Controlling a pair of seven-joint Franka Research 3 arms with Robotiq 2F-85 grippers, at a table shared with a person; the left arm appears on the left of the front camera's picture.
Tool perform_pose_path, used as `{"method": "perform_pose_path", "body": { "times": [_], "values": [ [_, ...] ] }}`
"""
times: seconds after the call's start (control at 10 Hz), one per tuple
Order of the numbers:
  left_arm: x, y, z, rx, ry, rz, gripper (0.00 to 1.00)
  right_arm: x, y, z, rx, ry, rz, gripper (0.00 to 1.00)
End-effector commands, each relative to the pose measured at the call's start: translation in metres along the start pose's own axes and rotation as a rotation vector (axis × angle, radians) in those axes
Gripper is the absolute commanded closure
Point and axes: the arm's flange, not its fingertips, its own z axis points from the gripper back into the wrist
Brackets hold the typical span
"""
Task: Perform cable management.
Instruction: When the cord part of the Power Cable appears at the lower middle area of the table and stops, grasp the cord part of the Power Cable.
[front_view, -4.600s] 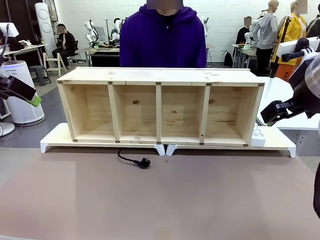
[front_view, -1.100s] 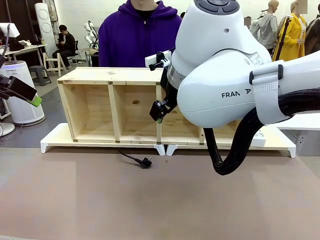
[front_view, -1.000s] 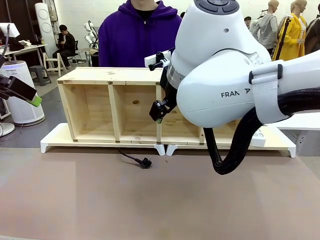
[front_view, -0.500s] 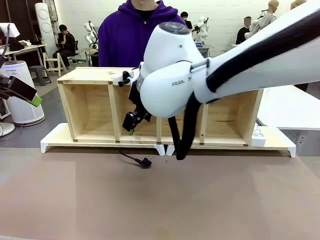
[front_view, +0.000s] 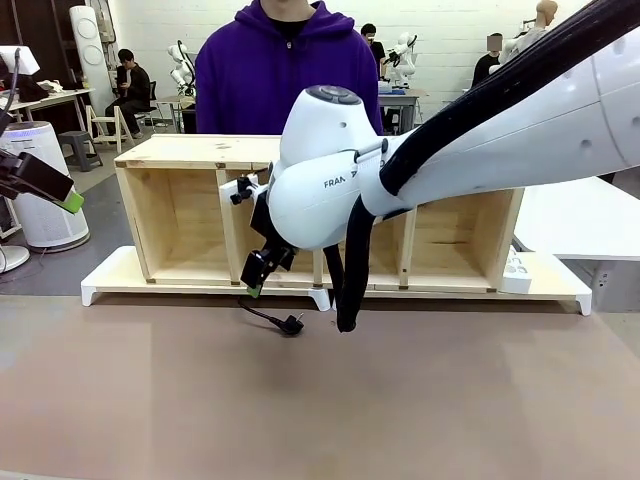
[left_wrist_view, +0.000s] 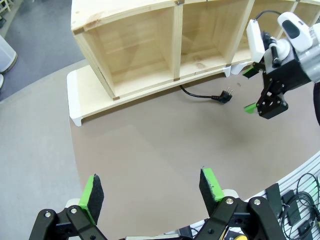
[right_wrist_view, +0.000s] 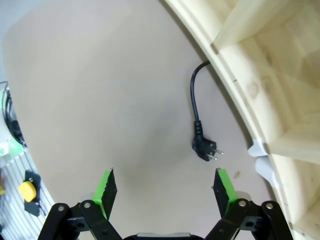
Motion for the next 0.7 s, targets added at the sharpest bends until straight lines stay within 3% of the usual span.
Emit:
{"method": "perform_pose_path", "body": {
  "times": [0.0, 0.6],
  "values": [
    [0.002, 0.001, 0.000, -0.001, -0.008, 0.009, 0.00, 0.006, -0.009, -0.020, 0.053, 0.011, 0.038, 0.00],
    [0.002, 0.001, 0.000, -0.001, -0.008, 0.009, 0.00, 0.022, -0.036, -0.066, 0.034, 0.131, -0.006, 0.00]
  ]
}}
